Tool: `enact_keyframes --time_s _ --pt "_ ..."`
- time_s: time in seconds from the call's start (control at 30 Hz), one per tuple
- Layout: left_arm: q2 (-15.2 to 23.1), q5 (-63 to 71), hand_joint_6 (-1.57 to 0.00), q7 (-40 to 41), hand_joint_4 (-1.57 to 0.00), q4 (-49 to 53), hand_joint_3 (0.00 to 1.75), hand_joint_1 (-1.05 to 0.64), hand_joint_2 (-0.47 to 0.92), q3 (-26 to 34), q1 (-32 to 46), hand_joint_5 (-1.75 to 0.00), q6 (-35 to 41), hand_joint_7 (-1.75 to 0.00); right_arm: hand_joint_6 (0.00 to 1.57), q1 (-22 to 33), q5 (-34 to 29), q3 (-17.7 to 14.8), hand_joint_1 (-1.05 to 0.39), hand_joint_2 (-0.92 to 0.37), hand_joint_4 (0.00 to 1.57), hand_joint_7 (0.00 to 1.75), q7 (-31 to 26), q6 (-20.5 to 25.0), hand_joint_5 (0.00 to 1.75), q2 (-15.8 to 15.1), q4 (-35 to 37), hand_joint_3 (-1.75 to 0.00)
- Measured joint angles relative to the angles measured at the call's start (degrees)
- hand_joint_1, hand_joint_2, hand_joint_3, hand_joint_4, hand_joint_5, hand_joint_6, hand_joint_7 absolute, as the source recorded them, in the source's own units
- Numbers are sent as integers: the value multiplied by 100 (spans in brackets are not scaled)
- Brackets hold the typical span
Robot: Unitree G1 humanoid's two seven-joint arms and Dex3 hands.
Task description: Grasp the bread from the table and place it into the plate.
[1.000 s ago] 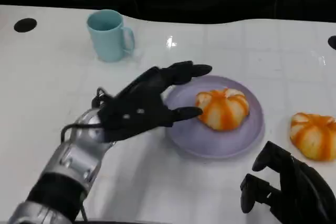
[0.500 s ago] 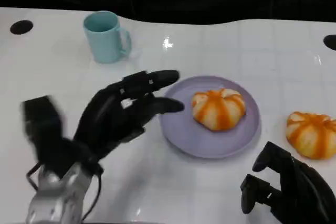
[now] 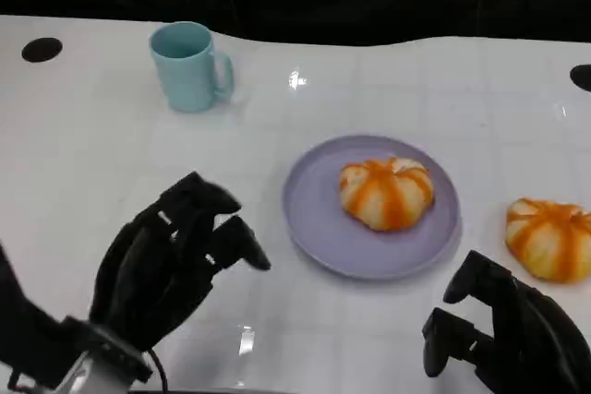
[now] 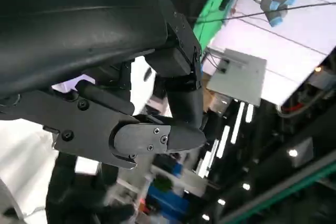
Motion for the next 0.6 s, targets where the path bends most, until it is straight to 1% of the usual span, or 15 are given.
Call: enact_keyframes --time_s 0.03,0.1,0.13,0.2,0.27,0.6 --pt "-10 -44 -59 -32 -68 -6 46 -55 92 38 66 -174 23 -155 50 1 0 0 -56 -92 78 175 -7 0 175 0 -7 -46" --pt "-148 -158 -56 -21 -72 -255 48 -54 92 95 482 -175 39 -168 50 -5 6 8 -56 -92 77 175 -11 25 175 -9 -55 -46" --pt "-270 -247 -56 -8 -74 -402 48 -54 92 115 765 -175 31 -171 50 7 14 -1 -56 -92 77 175 -11 31 175 -25 -102 -46" --pt "-485 -264 -55 34 -75 -465 47 -53 92 94 1348 -175 39 -174 50 27 56 -35 -56 -92 78 175 -11 75 175 -57 -149 -46" --pt "-580 -239 -55 72 -76 -465 47 -53 92 81 1611 -175 44 -174 50 34 90 -30 -56 -92 78 175 -11 136 175 -58 -155 -45" --pt "-696 -72 -52 187 -74 -528 42 -54 92 68 1648 -175 -40 -175 51 91 95 -58 -55 -92 78 175 -13 215 175 -138 -191 -46"
